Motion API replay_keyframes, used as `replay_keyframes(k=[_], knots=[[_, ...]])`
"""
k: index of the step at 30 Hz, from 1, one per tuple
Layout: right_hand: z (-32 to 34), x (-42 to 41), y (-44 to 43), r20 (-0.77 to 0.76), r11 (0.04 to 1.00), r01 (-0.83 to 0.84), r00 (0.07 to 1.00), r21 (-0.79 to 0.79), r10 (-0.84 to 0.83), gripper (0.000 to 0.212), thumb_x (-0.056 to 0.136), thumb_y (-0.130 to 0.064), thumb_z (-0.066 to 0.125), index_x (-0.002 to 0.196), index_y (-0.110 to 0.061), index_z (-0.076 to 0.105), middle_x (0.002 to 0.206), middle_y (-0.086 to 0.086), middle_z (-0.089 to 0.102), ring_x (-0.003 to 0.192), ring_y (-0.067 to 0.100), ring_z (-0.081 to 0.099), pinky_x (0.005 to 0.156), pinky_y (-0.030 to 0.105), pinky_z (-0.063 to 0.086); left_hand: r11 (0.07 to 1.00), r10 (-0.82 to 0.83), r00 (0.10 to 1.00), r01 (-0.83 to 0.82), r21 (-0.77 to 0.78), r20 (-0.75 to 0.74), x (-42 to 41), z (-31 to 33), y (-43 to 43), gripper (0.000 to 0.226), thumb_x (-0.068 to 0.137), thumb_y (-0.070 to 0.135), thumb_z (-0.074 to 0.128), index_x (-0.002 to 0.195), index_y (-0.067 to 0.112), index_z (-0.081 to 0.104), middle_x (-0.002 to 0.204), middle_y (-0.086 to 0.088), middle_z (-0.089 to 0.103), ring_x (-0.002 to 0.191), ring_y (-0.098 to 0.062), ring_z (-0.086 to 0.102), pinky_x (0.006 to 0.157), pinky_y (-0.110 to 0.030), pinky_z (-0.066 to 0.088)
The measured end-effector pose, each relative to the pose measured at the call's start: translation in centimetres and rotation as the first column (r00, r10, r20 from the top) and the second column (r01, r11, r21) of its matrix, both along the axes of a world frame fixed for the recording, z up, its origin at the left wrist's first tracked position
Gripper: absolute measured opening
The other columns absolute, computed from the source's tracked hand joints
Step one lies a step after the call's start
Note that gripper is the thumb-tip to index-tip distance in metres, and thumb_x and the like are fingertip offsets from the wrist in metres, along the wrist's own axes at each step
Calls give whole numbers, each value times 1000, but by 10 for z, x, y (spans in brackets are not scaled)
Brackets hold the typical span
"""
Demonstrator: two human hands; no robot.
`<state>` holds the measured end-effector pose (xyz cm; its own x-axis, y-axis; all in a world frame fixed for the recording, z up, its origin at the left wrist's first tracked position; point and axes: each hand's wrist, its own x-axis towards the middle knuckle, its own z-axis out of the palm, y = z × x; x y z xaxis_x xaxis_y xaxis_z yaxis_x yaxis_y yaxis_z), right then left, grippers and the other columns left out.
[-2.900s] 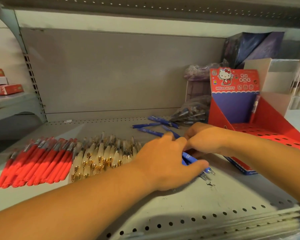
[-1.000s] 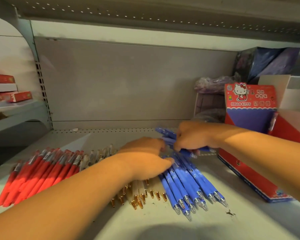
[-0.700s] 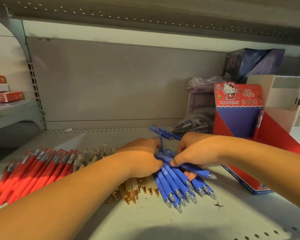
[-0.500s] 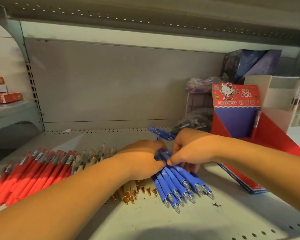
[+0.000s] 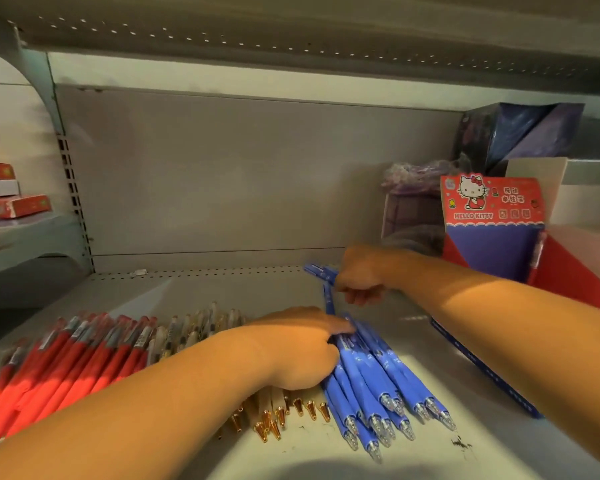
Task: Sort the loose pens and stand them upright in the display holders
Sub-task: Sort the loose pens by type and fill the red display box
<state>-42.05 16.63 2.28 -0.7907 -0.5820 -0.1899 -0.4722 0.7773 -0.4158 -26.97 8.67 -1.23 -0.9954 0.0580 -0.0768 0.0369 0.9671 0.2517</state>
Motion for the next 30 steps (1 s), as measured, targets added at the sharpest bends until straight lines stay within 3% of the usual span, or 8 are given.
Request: replay_keyframes(k=[5,13,15,17,19,20,26,30], knots=[[-30,-19,-29,-87,999,14,996,-29,-17,16,77,-17,77,79,-2,71,72,15,68,55,24,60,53,31,53,999,27,999,-26,18,-38,-2,0,0,41,97,23,41,137,29,47,131,-5,56,111,-24,55,96,-42,49],[-20,-55,-47,-75,995,27,997,-96,-34,23,90,-16,56,69,-13,48,66,12,59,58,25,62,55,31,54,1000,-10,999,10,21,30,5,2,0,66,86,80,35,140,43,38,138,8,49,118,-18,51,99,-40,45],[-17,-64,-49,-104,991,3,994,-136,-18,27,95,-15,51,69,-18,47,64,9,60,47,17,58,44,22,48,999,-23,1000,22,-23,-10,6,-2,1,74,80,85,37,142,44,34,138,8,46,122,-20,50,100,-41,44],[-19,-70,-52,-174,994,-19,985,-107,0,19,98,-14,48,92,-7,65,90,13,68,56,15,58,48,20,46,999,-23,999,22,-48,-32,5,-5,2,79,79,86,37,145,42,31,146,7,40,129,-20,45,104,-41,40],[-27,-76,-53,-231,998,-48,972,-29,40,41,101,-22,48,139,-6,51,138,16,55,98,26,63,79,25,49,999,-34,999,33,-31,-36,5,-7,3,80,80,85,37,146,40,30,147,8,39,129,-20,45,104,-42,40],[-30,-76,-53,-254,999,-48,966,25,53,48,101,-28,49,145,-9,45,145,15,50,113,29,58,88,29,45,999,-40,999,39,-26,-37,5,-7,3,80,80,84,37,146,39,31,146,8,41,127,-20,45,103,-42,41],[-40,-79,-51,-332,984,-66,936,168,119,40,95,-29,61,124,-2,58,121,16,62,97,29,58,69,27,37,1000,-22,1000,22,-22,-13,6,-6,0,83,80,86,36,148,40,28,151,8,38,130,-20,43,107,-42,39],[-40,-70,-53,-338,963,-104,922,247,186,17,87,-21,65,85,-7,56,78,5,52,71,20,52,49,27,33,1000,-3,1000,3,-23,-20,7,-6,2,80,80,86,34,146,42,30,147,8,41,126,-19,46,103,-41,42]])
